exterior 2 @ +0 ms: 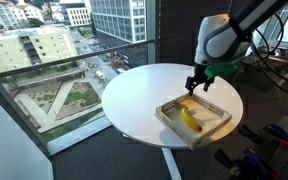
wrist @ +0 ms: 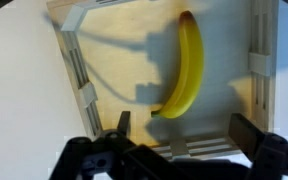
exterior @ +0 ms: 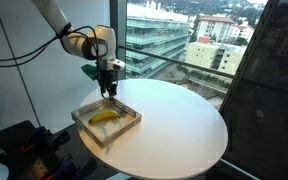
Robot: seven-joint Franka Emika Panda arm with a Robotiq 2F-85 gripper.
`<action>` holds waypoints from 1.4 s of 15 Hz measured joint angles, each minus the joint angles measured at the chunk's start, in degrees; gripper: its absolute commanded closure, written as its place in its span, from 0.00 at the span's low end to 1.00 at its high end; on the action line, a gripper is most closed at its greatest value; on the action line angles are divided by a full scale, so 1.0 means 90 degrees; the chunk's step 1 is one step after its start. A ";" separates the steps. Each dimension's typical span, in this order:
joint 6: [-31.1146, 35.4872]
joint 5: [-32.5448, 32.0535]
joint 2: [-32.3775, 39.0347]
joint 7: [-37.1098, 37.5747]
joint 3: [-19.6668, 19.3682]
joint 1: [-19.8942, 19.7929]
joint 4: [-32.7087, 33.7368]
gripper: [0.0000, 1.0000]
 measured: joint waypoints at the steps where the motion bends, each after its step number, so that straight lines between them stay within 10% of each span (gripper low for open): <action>1: 0.0000 0.0000 0.0000 0.0000 0.0000 0.0000 0.0000 0.00; 21: -0.0209 0.0003 -0.0478 0.0000 -0.0005 -0.0094 0.0058 0.00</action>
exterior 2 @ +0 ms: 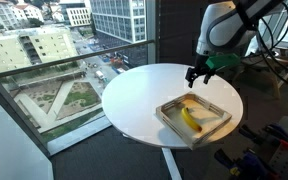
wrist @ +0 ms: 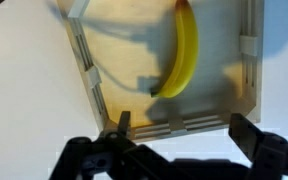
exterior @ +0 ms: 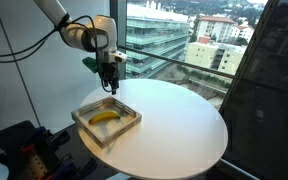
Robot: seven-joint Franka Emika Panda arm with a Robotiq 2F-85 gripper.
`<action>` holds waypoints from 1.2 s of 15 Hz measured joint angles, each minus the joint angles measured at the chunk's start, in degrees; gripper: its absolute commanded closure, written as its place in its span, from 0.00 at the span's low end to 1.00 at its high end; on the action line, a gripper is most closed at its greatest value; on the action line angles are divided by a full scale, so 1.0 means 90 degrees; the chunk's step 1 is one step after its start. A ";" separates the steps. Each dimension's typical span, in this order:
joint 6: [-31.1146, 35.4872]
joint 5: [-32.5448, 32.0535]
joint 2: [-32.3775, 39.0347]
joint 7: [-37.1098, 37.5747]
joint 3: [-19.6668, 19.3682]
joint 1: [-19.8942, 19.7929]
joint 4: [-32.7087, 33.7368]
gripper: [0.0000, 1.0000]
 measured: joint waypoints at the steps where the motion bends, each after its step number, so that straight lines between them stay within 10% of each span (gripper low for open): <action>1: -0.0081 0.0002 -0.0071 0.0000 0.0002 -0.0004 -0.0003 0.00; 18: -0.1036 0.0008 -0.1060 -0.0015 0.0048 -0.0082 -0.0184 0.00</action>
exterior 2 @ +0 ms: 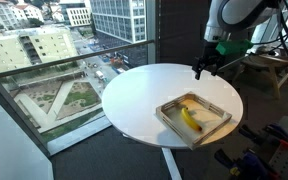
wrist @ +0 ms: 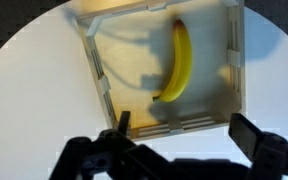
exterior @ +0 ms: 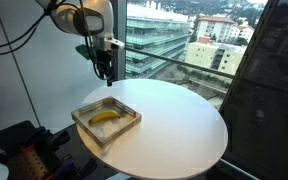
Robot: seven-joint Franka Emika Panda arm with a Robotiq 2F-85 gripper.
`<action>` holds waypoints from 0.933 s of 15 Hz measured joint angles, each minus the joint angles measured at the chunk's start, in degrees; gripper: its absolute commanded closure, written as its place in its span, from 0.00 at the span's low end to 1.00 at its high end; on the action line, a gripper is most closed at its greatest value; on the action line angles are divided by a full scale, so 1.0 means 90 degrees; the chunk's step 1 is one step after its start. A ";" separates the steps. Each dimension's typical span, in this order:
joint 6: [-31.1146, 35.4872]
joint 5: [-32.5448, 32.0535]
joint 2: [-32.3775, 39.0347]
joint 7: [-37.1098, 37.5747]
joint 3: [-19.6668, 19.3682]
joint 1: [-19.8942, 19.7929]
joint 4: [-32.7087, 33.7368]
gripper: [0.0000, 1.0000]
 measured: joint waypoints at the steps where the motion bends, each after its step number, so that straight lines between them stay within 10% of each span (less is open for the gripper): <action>1: -0.0016 0.0000 -0.0057 -0.0001 0.0001 -0.0006 -0.0020 0.00; 14: -0.0029 0.0135 -0.0852 -0.0171 0.0003 -0.0213 -0.0567 0.00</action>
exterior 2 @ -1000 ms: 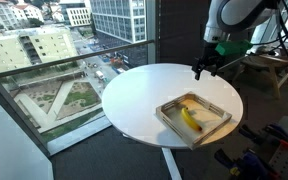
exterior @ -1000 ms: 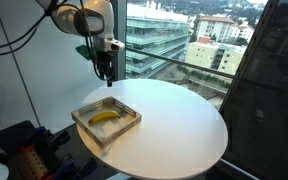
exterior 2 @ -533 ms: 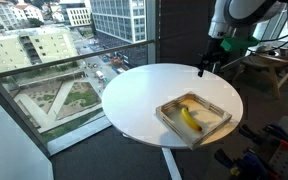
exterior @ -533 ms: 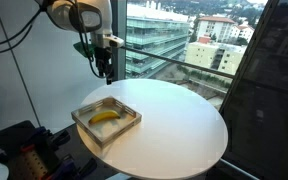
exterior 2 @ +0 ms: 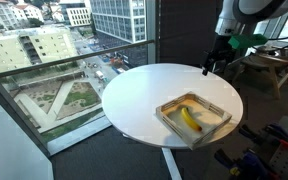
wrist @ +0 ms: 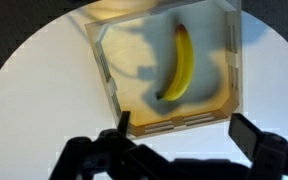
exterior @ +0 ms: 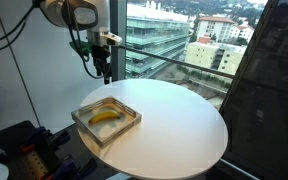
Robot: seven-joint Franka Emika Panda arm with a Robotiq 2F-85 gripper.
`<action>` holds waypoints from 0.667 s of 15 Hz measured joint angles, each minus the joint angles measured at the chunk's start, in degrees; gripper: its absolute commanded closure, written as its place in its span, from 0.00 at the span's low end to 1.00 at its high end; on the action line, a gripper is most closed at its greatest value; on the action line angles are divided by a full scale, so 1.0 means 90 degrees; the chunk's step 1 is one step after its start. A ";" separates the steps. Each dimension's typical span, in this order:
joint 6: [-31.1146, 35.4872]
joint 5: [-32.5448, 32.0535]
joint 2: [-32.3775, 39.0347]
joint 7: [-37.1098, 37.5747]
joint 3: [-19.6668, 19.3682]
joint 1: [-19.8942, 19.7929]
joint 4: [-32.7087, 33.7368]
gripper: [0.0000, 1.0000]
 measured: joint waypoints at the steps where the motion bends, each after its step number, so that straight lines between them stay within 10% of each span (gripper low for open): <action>1: 0.0000 0.0065 -0.0067 -0.0090 0.0000 0.0000 -0.0048 0.00; 10: -0.0023 0.0244 -0.0633 -0.0788 -0.0006 0.0000 -0.0430 0.00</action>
